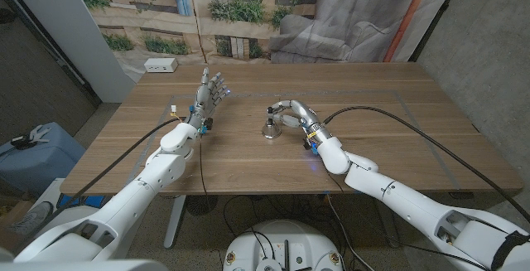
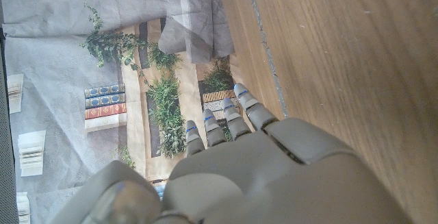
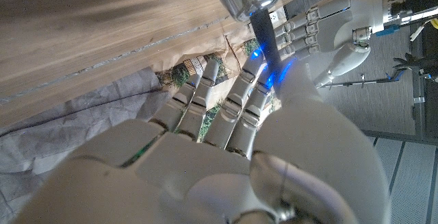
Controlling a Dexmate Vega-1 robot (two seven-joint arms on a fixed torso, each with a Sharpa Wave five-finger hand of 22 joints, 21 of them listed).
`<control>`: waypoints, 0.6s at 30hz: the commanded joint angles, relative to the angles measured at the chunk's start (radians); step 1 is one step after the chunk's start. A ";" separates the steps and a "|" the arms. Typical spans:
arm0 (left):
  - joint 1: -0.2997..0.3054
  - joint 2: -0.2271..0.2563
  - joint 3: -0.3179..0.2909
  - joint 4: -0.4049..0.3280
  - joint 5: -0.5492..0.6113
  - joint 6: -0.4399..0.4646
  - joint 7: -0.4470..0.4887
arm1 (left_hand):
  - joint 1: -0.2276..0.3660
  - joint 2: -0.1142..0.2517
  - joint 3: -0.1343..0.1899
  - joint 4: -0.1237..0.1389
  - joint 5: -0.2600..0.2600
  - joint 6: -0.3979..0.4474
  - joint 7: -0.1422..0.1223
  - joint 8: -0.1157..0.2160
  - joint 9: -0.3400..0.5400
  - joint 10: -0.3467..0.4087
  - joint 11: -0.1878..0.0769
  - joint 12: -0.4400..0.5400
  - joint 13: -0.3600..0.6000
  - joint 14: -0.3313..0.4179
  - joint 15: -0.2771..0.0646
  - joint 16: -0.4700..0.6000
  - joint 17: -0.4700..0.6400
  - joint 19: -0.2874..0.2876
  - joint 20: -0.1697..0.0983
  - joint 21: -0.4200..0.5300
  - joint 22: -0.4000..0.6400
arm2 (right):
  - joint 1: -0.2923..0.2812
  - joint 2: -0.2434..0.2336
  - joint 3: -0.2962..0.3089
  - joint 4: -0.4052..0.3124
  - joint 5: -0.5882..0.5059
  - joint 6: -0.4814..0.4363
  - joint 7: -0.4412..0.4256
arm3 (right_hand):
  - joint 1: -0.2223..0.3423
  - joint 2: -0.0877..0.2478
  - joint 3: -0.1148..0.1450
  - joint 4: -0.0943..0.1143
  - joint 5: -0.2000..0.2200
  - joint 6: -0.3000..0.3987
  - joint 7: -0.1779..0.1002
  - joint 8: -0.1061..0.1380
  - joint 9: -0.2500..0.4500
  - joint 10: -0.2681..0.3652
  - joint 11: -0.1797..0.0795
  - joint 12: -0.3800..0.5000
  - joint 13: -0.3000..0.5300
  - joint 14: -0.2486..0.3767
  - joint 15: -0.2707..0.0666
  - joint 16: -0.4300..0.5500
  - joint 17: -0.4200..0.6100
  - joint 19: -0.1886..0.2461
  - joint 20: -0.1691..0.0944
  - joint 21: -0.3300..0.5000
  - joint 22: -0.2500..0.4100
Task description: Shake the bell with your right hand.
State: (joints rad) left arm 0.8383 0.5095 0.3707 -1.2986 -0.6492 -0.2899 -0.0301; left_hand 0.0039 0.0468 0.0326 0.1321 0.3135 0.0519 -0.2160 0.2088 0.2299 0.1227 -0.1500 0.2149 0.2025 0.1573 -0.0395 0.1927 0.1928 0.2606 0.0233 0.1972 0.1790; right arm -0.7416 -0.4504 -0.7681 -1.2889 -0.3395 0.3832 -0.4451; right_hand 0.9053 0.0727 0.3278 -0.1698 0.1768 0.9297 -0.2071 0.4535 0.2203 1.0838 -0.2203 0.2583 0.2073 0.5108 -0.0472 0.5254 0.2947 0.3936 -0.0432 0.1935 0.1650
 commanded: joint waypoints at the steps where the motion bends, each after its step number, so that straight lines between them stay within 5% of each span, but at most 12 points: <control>1: 0.001 0.001 0.000 -0.001 0.000 0.001 0.000 | -0.001 0.009 0.001 0.007 0.006 0.000 -0.006 0.006 0.004 0.003 -0.006 0.005 0.005 0.006 -0.097 0.006 0.005 0.007 -0.003 0.007 0.006 | -0.015 0.002 0.010 -0.006 -0.002 0.013 -0.034 | 0.015 0.018 -0.004 0.003 -0.002 0.030 -0.003 0.011 0.001 0.030 -0.001 0.012 0.005 0.031 -0.171 0.015 0.005 0.014 -0.098 0.004 0.005; 18: 0.000 0.000 0.000 0.000 0.000 0.000 0.000 | -0.001 0.009 0.001 0.007 0.006 0.000 -0.006 0.006 0.004 0.002 -0.006 0.005 0.005 0.007 -0.097 0.006 0.005 0.008 -0.002 0.007 0.006 | -0.043 -0.020 0.052 -0.084 0.031 -0.002 -0.020 | 0.030 0.016 -0.003 0.000 -0.003 0.050 -0.001 0.016 -0.003 0.061 0.001 0.018 0.004 0.057 -0.175 0.012 0.000 0.018 -0.098 0.003 0.005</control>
State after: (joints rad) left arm 0.8385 0.5098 0.3706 -1.2988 -0.6495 -0.2899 -0.0301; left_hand 0.0039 0.0468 0.0326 0.1322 0.3135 0.0519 -0.2161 0.2088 0.2299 0.1227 -0.1500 0.2149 0.2025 0.1573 -0.0395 0.1927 0.1928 0.2605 0.0233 0.1972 0.1791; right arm -0.7673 -0.4543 -0.7429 -1.3242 -0.3289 0.3939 -0.4742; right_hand 0.9234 0.0859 0.3277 -0.1699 0.1693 0.9508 -0.1929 0.4625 0.2160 1.1330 -0.2197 0.2708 0.2069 0.5617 -0.0538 0.5335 0.2923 0.4029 -0.0446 0.1935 0.1650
